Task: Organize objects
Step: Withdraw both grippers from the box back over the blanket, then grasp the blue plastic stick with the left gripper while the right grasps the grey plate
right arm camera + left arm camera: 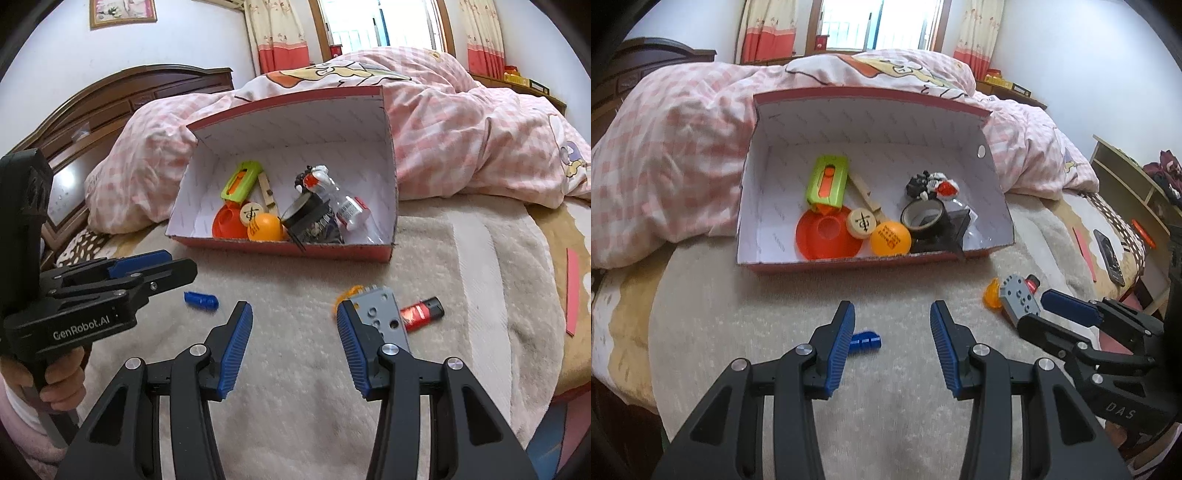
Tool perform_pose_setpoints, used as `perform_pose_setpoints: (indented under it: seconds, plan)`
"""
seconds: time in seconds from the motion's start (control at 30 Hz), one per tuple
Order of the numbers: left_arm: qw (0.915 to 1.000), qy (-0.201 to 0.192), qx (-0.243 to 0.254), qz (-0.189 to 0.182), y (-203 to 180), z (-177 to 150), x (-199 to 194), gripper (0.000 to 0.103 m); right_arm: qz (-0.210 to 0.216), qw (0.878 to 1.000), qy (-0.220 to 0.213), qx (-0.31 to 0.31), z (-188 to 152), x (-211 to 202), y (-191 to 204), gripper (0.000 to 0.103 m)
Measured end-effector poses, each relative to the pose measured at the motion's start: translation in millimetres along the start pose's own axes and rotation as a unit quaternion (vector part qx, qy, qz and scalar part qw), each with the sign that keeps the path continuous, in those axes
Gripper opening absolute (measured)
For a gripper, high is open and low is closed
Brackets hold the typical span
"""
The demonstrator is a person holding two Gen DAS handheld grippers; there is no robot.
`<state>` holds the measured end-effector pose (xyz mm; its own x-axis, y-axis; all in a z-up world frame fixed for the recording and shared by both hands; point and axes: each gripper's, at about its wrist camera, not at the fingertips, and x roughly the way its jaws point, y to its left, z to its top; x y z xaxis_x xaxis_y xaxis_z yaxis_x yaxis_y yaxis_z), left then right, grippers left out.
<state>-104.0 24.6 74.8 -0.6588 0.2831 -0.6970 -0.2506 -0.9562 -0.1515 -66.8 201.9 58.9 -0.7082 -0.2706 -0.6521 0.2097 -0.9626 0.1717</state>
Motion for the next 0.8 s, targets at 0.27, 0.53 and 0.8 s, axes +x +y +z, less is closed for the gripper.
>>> perform_pose_setpoints:
  seconds: [0.27,0.53,0.8]
  plan:
    - [0.9999,0.015,-0.004,-0.001,1.2,-11.2,5.6,0.042,-0.023,1.0,0.005,0.007,-14.7,-2.1,-11.9,0.049]
    - [0.9997,0.024,-0.004,-0.005,1.9,-19.1,9.7,0.042,-0.049,0.998,0.013,0.03,-26.1,-3.0,-34.9,0.049]
    - [0.9995,0.031,-0.008,-0.001,4.9,-21.6,14.1,0.042,-0.06,0.998,0.02,0.017,-20.2,13.5,-43.0,0.049]
